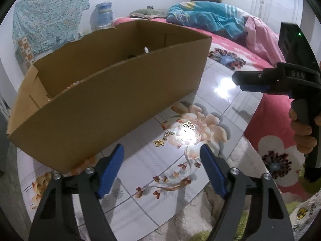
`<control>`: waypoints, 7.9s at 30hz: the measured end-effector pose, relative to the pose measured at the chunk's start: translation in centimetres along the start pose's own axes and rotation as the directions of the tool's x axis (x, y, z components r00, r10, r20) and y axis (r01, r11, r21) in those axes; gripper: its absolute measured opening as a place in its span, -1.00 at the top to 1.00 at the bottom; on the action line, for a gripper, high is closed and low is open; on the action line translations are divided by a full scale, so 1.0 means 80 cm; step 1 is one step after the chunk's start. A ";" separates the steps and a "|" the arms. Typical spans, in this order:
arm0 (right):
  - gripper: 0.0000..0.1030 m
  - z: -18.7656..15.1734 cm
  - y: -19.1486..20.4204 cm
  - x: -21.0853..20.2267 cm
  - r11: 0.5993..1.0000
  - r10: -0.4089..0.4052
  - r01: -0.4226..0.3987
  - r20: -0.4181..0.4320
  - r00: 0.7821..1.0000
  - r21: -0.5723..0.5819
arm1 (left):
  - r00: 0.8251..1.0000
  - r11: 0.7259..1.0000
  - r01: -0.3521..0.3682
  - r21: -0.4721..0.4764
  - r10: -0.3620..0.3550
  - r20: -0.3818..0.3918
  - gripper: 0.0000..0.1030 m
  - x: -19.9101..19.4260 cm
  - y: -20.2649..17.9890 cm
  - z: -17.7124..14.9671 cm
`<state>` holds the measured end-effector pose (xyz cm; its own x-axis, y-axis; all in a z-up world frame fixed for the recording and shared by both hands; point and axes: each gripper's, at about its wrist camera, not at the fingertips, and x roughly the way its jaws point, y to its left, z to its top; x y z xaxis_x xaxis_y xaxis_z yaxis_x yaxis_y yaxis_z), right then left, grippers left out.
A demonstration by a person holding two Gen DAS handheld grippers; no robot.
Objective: Organize jewelry
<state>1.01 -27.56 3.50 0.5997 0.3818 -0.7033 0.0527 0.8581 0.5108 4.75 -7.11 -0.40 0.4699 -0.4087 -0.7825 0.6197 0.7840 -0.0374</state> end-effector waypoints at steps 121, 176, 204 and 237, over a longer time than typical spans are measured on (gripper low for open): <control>1.00 0.147 0.114 0.054 0.933 0.192 -0.195 -0.038 0.981 -0.302 | 0.983 0.971 0.140 -0.193 -0.114 0.141 0.76 -0.038 0.119 0.133; -0.74 -0.001 0.049 0.014 0.917 -0.260 0.237 -0.030 0.965 -0.320 | 0.980 0.945 -0.189 -0.266 0.165 -0.110 -0.71 -0.056 0.109 -0.045; -0.84 -0.045 0.072 0.094 0.845 -0.410 0.327 -0.121 0.904 -0.422 | 0.935 0.910 -0.299 -0.288 0.219 -0.280 -0.89 0.014 0.086 -0.054; -0.84 -0.038 0.064 0.092 0.849 -0.401 0.317 -0.125 0.907 -0.422 | 0.936 0.905 -0.301 -0.302 0.220 -0.276 -0.89 0.014 0.086 -0.055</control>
<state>3.28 -19.32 -0.60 0.4231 0.0452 -0.9049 -0.1020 0.9948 0.0020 6.75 -0.14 -4.22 0.4026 -0.0813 -0.9118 0.2294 0.9732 0.0145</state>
